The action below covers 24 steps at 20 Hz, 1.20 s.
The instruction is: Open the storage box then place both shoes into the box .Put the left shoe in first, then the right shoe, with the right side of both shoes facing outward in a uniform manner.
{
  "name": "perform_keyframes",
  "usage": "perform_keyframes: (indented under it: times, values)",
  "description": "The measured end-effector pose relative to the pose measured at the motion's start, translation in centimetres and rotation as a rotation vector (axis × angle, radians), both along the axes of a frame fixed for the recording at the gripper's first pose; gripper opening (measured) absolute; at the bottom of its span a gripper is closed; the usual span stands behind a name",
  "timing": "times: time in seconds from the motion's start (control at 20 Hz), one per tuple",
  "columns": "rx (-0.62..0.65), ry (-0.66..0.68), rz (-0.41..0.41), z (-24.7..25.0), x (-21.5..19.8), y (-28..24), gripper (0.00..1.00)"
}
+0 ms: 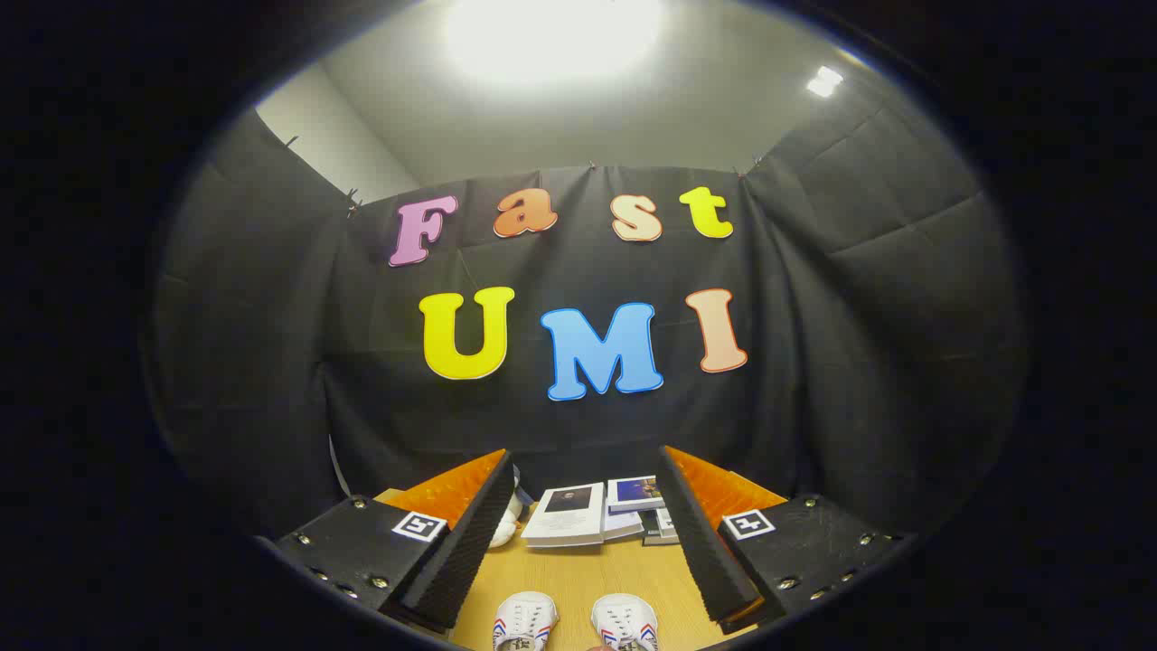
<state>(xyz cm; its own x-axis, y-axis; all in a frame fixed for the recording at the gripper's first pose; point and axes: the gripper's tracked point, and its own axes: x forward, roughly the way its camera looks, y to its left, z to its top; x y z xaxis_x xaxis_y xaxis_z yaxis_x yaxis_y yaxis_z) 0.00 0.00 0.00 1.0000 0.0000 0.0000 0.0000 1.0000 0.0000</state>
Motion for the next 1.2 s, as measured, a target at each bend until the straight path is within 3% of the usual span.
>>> perform_keyframes:
  times: [0.8, 1.2]
  values:
    - [0.008, 0.022, 0.035, -0.8, -0.7, 1.5, 0.96]
    - [0.175, 0.124, 0.154, -3.8, -1.1, 4.9, 0.96]
